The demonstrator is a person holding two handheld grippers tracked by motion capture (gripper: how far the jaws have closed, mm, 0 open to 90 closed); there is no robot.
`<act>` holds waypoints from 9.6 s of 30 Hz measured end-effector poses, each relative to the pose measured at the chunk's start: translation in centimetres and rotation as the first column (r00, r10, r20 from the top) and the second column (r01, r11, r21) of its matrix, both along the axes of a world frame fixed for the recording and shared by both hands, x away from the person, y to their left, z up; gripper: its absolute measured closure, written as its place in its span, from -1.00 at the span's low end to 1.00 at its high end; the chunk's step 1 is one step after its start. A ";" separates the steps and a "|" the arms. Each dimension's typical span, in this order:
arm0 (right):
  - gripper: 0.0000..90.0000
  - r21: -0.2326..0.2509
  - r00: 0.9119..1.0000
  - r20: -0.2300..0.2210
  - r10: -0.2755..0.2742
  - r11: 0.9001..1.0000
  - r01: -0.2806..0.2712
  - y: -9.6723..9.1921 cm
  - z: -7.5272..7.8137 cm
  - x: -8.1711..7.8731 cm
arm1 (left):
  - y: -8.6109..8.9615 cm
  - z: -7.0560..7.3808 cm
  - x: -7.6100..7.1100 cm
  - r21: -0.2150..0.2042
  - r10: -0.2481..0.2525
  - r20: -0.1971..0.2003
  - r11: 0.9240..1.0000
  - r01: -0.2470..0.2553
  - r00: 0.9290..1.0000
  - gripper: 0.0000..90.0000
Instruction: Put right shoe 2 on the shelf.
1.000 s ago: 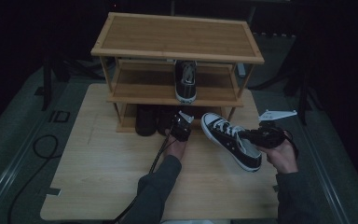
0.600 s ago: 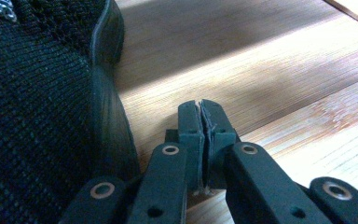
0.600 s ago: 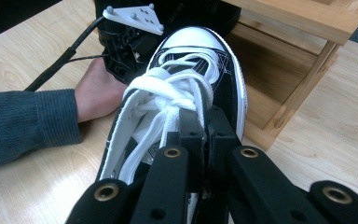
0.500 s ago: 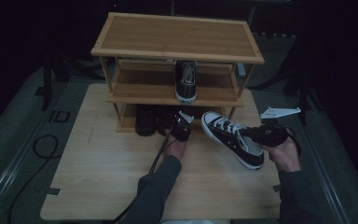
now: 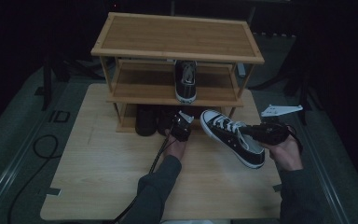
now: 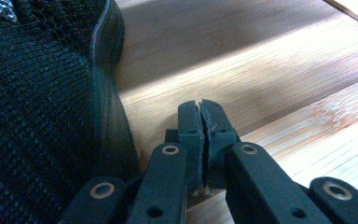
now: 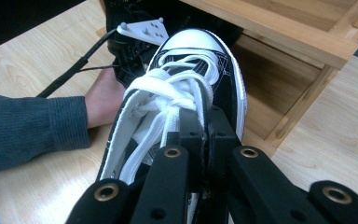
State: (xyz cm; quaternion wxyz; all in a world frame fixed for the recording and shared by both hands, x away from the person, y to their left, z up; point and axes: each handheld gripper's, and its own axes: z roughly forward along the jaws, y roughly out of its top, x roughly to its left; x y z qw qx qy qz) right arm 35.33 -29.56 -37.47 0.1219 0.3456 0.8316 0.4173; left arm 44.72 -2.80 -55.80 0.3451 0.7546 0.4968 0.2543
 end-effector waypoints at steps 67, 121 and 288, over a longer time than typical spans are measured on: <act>0.96 0.118 0.988 0.039 -0.149 0.983 0.144 3.4 4.9 7.4 | 0.1 0.0 0.0 0.003 -0.007 -0.002 1.000 0.007 1.000 0.95; 1.00 0.101 0.973 0.053 -0.224 0.971 0.218 -1.1 5.7 4.4 | 0.1 0.0 0.0 0.003 -0.008 -0.003 1.000 0.008 1.000 0.95; 1.00 0.079 0.995 0.104 -0.007 0.997 -0.001 8.6 -0.9 4.5 | 0.1 0.0 0.1 -0.004 -0.003 -0.001 1.000 0.003 1.000 0.95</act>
